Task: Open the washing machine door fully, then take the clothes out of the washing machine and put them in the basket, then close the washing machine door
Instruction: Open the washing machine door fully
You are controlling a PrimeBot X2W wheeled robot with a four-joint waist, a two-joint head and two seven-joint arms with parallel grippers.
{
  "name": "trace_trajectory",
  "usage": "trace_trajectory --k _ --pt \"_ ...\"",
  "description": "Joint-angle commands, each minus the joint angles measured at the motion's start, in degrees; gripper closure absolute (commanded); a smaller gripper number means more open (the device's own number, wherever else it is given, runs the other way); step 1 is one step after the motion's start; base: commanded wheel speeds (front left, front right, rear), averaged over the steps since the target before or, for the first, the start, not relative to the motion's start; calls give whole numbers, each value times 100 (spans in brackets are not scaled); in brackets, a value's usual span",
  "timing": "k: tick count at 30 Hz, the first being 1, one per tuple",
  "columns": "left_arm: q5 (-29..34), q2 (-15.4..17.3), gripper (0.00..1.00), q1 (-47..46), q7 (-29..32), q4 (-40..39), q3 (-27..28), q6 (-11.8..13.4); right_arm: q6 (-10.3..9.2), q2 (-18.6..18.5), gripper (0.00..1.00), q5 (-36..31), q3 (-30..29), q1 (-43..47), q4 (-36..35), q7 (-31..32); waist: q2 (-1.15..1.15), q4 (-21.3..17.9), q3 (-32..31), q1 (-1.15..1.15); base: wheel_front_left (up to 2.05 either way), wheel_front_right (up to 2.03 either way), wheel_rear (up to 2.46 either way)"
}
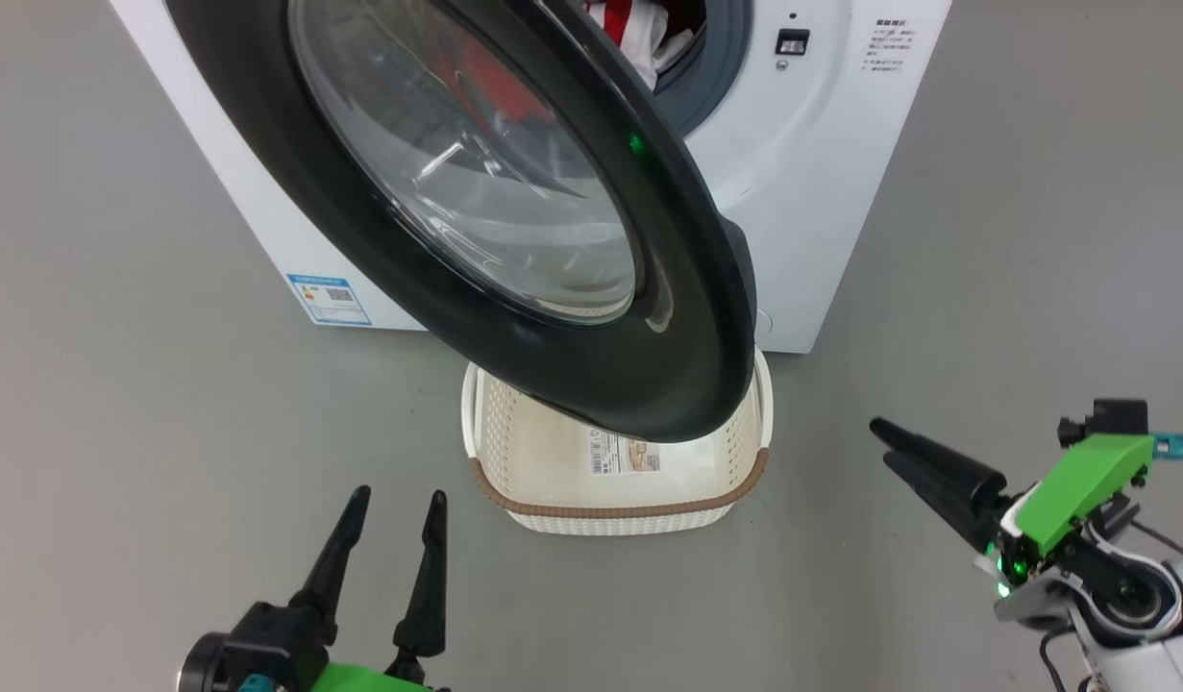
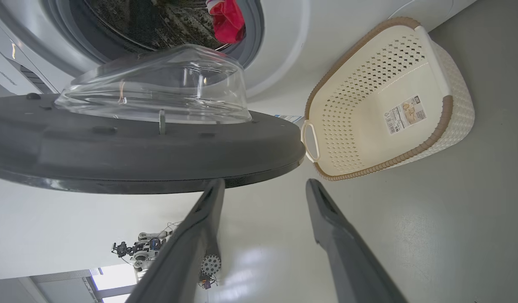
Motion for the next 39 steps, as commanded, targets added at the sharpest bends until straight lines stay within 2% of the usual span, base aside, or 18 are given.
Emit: trace_trajectory --k 1,7,10,16,24,33,37,39 --pt "69 51 0 39 -46 -109 213 -33 3 -85 0 -114 63 126 -139 -109 0 -18 -22 0 0 0 0" --pt "67 51 0 91 -46 -91 242 -41 3 -153 0 -366 223 498 -151 -517 0 -66 -60 0 0 0 0" --pt "57 51 0 108 -46 -65 266 -49 3 -282 0 -730 528 705 -155 -901 0 -102 -63 0 0 0 0" --pt "53 51 0 127 -46 -33 306 -54 3 -375 0 -886 773 840 -191 -1479 0 -170 -59 0 0 0 0" --pt "59 51 0 134 -46 20 374 -60 3 -642 0 -1292 1246 931 -309 -2862 0 -278 -40 0 0 0 0" --pt "53 51 0 92 -46 94 423 -87 3 -1188 0 -1873 2391 917 -387 -4618 0 -313 -21 0 0 0 0" --pt "49 51 0 98 -46 102 438 -83 3 -1373 0 -2225 2723 866 -324 -4924 0 -322 -31 0 0 0 0" --pt "48 51 0 98 -46 104 456 -80 3 -1374 0 -2589 2549 848 -397 -4939 0 -335 -30 0 0 0 0"
